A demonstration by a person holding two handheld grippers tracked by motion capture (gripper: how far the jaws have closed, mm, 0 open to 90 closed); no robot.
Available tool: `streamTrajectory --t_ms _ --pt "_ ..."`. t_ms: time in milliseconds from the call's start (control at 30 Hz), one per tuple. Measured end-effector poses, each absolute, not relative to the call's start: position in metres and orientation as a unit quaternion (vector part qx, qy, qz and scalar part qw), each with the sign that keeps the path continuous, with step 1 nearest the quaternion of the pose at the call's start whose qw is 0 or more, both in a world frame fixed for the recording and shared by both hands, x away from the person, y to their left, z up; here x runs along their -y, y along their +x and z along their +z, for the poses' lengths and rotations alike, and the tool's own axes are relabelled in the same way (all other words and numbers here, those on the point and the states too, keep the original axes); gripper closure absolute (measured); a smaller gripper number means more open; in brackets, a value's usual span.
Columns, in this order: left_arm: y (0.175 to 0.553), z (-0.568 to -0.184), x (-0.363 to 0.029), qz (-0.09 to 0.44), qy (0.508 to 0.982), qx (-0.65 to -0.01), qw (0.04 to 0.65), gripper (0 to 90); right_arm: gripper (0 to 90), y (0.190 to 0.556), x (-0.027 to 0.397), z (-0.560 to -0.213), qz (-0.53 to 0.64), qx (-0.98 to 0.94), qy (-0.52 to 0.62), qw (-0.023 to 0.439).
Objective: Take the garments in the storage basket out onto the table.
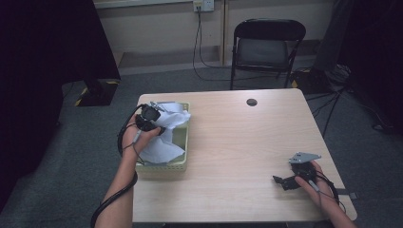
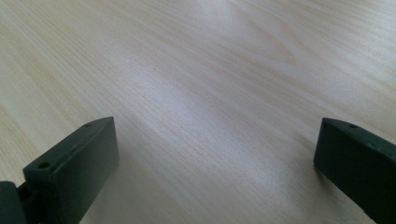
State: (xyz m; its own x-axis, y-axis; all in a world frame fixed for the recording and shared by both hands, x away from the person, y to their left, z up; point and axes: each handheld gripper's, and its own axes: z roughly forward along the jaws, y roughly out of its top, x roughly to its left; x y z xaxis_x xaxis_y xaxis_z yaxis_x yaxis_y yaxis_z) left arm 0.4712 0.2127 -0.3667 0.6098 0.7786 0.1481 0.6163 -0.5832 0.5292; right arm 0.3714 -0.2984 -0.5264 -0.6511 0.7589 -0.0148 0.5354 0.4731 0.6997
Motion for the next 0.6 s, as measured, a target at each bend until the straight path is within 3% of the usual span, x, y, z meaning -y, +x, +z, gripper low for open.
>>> streamTrajectory --t_ms 600 --pt "0.456 -0.328 -0.170 0.191 0.891 -0.332 0.244 67.1 0.0 0.371 0.298 -0.526 0.341 -0.842 0.384 0.164"
